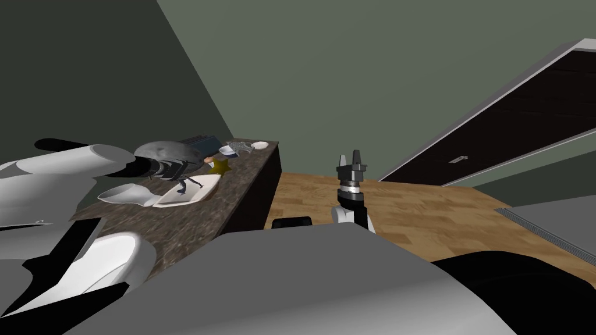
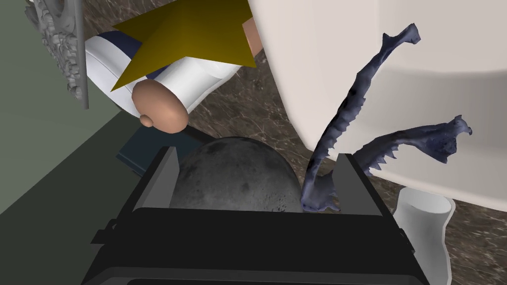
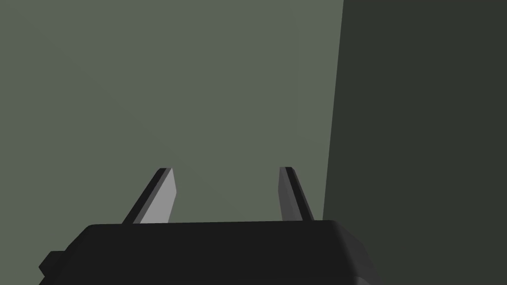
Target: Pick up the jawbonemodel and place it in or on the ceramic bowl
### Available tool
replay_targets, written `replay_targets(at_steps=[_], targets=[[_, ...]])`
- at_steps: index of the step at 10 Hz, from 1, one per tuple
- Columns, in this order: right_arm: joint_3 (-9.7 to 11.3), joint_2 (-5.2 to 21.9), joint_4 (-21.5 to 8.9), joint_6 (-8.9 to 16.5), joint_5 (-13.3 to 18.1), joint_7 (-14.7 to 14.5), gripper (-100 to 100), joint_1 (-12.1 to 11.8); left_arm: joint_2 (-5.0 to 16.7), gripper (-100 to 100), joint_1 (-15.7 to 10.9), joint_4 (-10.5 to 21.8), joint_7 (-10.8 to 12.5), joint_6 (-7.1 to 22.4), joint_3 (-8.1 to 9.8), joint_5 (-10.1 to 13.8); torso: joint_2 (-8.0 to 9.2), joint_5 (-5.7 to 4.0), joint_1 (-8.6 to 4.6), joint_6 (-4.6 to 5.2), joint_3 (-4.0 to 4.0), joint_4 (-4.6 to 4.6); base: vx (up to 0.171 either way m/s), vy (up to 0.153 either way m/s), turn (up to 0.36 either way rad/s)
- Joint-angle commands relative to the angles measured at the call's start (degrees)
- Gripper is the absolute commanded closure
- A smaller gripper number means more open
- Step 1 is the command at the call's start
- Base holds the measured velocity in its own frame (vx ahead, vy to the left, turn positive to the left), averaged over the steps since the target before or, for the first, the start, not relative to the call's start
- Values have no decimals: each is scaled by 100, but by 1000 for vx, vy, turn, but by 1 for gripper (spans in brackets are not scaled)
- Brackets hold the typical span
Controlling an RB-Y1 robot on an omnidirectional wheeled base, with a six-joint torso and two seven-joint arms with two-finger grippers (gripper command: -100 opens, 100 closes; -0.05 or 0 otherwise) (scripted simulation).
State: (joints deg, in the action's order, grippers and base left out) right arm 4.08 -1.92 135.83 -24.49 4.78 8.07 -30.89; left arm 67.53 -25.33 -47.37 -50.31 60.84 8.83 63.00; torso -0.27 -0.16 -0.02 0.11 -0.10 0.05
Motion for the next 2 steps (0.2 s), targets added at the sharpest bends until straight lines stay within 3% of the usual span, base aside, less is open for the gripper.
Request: replay_targets(at_steps=[1,2], targets=[[0,0,0,0,0,0,0,0,0,0,0,0,0,0,0,0,0,0,0,0,0,0,0,0,0],[0,0,0,0,0,0,0,0,0,0,0,0,0,0,0,0,0,0,0,0,0,0,0,0,0]])
